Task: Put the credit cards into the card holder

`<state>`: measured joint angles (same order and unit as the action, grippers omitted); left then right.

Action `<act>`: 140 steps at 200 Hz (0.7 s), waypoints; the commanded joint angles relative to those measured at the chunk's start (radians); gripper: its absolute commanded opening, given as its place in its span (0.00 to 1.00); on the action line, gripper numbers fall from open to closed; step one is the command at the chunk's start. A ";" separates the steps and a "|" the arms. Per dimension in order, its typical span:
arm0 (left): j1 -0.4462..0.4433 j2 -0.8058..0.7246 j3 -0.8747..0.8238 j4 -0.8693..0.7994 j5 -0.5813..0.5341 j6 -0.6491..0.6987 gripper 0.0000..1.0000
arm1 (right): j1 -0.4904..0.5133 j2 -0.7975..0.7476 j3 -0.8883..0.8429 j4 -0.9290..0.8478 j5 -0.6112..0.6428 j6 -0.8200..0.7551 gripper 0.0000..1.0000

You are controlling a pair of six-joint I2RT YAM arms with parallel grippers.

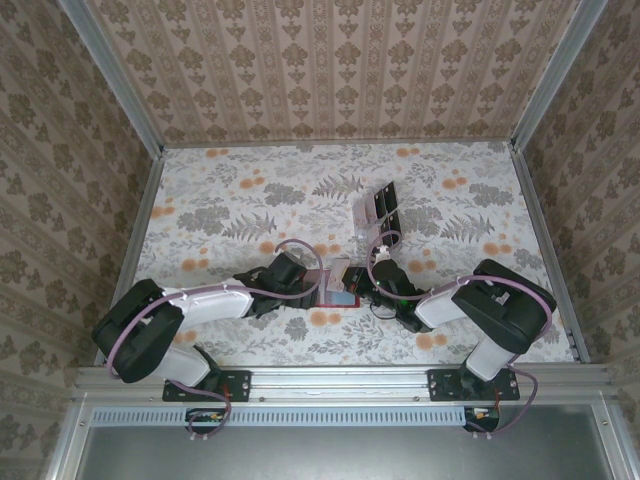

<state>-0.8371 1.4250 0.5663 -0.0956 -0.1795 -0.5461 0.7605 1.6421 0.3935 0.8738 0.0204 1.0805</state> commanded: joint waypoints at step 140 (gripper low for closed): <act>0.009 0.038 -0.019 -0.095 -0.022 -0.024 1.00 | 0.017 0.077 0.036 0.084 -0.020 0.029 0.00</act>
<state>-0.8371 1.4250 0.5663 -0.0959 -0.1799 -0.5461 0.7689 1.7008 0.4156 0.9131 0.0158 1.0946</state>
